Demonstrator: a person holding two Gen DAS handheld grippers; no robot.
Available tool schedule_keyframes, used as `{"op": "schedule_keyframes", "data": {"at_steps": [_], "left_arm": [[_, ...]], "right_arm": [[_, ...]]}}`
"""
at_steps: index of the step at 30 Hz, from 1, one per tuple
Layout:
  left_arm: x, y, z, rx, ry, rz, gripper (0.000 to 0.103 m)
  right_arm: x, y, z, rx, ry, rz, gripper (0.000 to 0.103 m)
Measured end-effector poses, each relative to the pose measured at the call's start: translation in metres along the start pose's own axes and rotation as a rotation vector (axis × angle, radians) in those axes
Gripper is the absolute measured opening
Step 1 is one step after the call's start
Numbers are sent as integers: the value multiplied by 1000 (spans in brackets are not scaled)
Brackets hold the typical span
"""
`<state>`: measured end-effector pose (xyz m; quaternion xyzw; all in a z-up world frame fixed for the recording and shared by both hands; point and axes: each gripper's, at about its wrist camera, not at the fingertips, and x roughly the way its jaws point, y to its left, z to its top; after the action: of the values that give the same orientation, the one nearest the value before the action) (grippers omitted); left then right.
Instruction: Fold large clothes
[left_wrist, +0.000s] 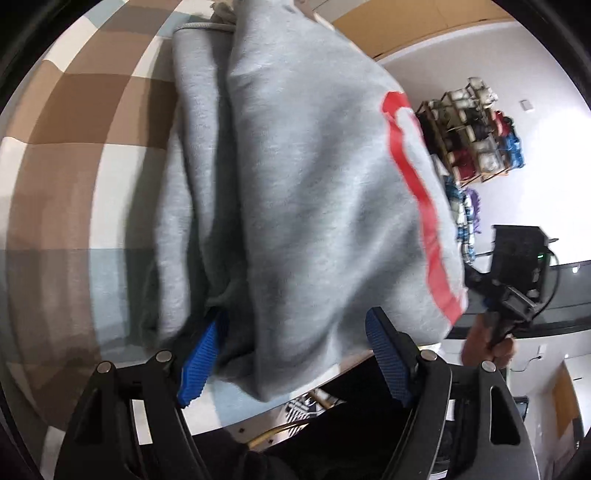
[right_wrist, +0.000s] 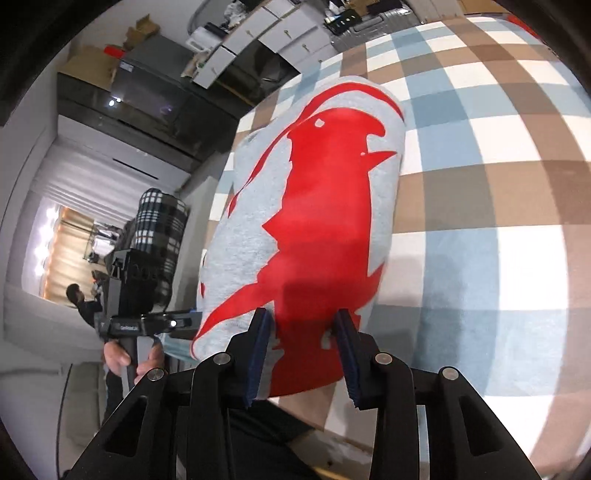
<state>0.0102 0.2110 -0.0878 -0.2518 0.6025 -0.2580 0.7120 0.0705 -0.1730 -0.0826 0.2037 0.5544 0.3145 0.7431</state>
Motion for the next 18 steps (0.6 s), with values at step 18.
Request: {"op": "schedule_keyframes", "data": {"at_steps": [18], "left_arm": [[13, 25, -7, 80, 22, 126, 9]], "right_arm": [[26, 67, -4, -232, 151, -262, 37]]}}
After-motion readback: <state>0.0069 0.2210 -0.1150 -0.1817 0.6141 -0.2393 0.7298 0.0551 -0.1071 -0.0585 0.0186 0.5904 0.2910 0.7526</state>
